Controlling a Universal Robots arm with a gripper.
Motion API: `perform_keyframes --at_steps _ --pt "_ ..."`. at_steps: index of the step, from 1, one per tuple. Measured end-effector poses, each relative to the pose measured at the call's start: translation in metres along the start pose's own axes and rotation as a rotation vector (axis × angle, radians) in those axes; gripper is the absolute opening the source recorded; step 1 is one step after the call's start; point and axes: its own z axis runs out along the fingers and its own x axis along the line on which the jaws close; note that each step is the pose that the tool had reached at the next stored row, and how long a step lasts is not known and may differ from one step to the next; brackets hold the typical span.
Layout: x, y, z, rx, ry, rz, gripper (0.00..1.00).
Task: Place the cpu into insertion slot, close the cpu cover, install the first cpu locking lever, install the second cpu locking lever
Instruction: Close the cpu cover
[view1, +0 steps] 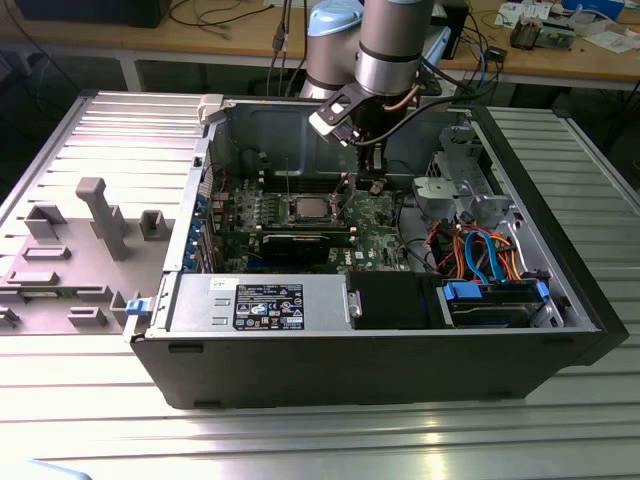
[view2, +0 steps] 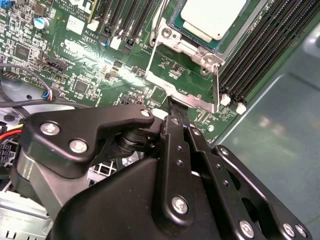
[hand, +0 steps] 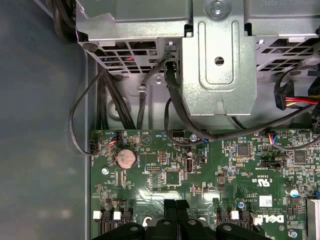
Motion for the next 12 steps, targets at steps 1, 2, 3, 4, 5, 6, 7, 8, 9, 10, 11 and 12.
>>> perform_keyframes --at_steps 1,2,3,4,5,6,7,8,9,10,11,12 --pt "0.0 -0.0002 0.0 0.0 0.0 0.0 0.11" --pt "0.0 -0.0003 0.0001 0.0 0.0 0.0 0.11" --pt "0.0 -0.0005 0.0001 0.0 0.0 0.0 0.11" --pt "0.0 -0.0007 0.0002 0.0 0.0001 0.0 0.11" --pt "0.0 -0.0009 0.0002 0.0 0.0001 0.0 0.11" --pt "0.0 -0.001 0.0002 0.0 0.0 0.0 0.11" --pt "0.0 -0.0013 0.0003 0.0 0.0001 0.0 0.11" --pt "0.0 -0.0014 0.0003 0.0 0.0001 0.0 0.11" --pt "0.0 -0.0017 0.0004 0.0 0.0001 0.0 0.11" --pt "0.0 -0.0018 0.0004 0.0 0.0 0.0 0.11" --pt "0.0 -0.002 0.0005 0.0 0.0 0.0 0.11" --pt "0.0 -0.0021 0.0005 0.0 0.0001 0.0 0.11"
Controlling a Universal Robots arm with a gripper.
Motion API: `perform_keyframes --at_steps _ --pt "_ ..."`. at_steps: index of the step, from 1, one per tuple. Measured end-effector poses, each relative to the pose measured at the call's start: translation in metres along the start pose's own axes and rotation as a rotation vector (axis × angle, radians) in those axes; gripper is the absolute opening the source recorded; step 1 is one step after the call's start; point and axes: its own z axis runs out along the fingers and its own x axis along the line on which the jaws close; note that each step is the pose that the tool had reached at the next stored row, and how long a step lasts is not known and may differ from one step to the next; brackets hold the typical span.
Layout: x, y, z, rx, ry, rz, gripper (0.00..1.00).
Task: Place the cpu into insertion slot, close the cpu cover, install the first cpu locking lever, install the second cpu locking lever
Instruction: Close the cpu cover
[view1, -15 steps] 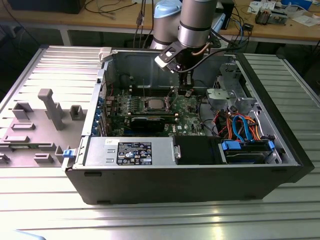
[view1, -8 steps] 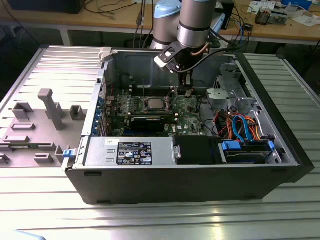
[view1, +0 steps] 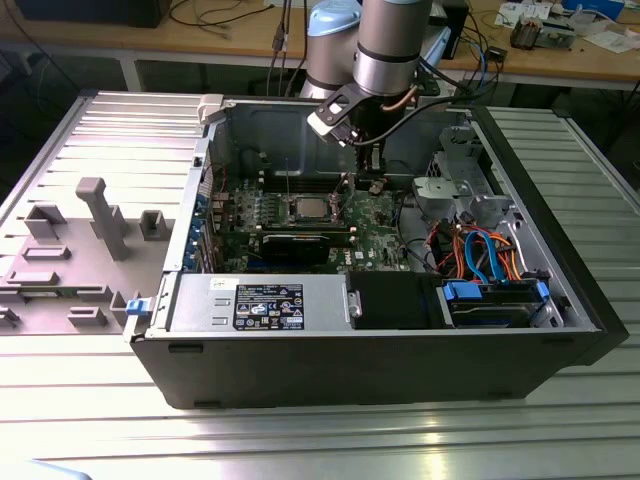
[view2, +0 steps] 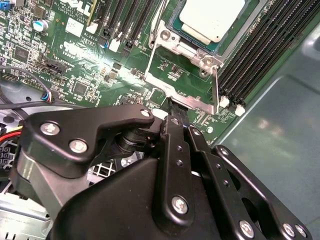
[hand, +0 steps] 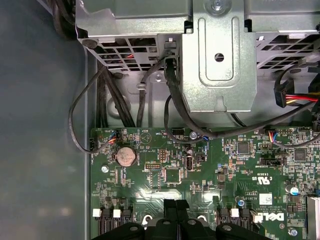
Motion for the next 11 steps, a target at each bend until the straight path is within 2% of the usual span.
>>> perform_keyframes --at_steps 11 --pt "0.0 -0.0021 0.0007 0.0 0.0001 0.0 0.11"
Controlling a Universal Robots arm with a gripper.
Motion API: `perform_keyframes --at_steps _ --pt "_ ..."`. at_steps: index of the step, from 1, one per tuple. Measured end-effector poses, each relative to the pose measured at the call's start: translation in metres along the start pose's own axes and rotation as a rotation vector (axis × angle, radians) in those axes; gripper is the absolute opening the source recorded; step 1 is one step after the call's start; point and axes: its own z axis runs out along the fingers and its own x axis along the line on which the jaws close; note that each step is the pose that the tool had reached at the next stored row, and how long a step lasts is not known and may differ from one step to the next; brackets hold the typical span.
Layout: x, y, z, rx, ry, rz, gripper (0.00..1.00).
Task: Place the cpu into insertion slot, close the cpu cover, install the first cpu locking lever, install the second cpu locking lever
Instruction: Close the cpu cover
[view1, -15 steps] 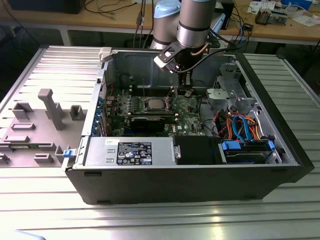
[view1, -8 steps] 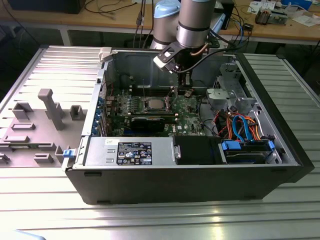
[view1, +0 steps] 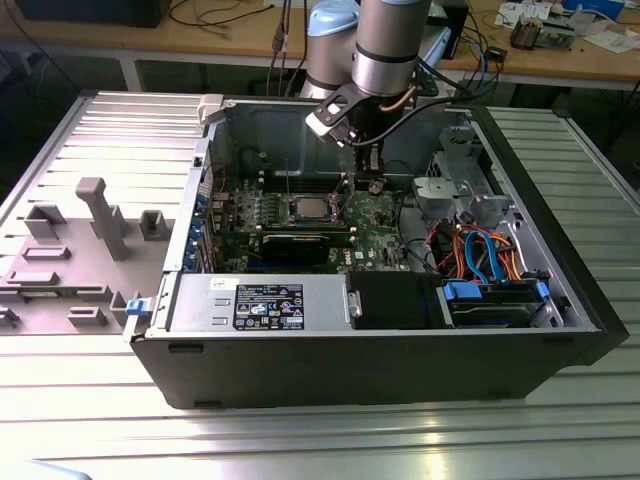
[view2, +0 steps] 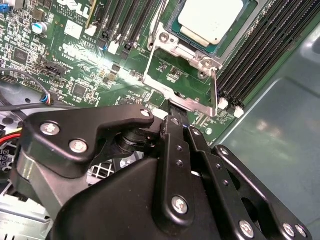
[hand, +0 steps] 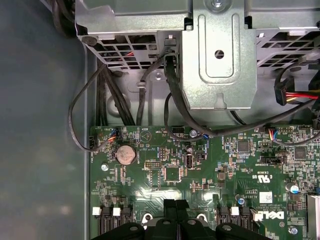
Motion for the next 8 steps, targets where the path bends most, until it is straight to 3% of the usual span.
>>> perform_keyframes --at_steps 8 --pt "0.0 -0.0013 0.0009 0.0007 -0.0001 0.0 0.11"
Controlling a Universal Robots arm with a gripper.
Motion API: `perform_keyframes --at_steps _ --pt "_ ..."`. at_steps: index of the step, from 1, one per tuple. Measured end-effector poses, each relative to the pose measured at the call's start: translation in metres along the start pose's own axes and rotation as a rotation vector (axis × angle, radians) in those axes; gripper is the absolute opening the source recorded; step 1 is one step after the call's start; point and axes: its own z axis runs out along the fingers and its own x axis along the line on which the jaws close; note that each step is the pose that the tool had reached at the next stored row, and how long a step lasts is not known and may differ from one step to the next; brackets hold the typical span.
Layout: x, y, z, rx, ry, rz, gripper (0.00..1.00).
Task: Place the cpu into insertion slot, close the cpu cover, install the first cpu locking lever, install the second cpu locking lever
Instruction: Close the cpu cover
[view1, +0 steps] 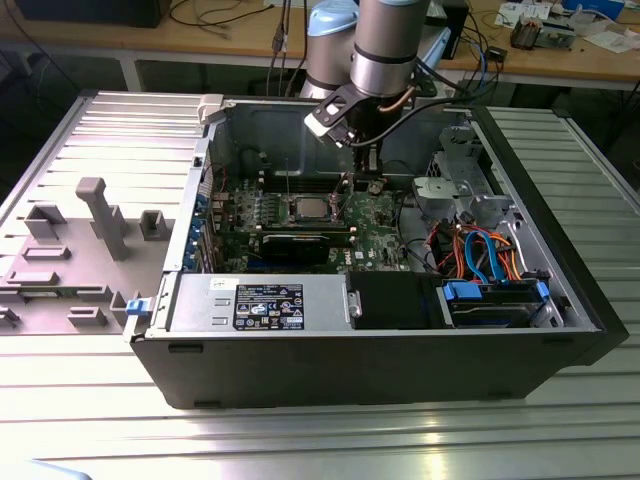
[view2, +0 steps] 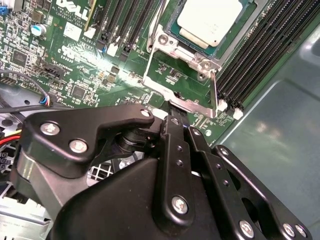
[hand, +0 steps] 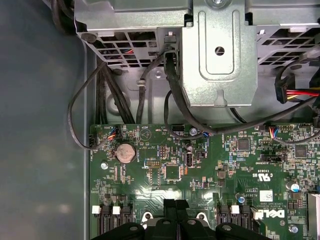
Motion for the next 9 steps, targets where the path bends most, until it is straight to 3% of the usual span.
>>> perform_keyframes --at_steps 9 --pt "0.0 -0.0014 0.0008 0.0001 0.0 0.0 0.11"
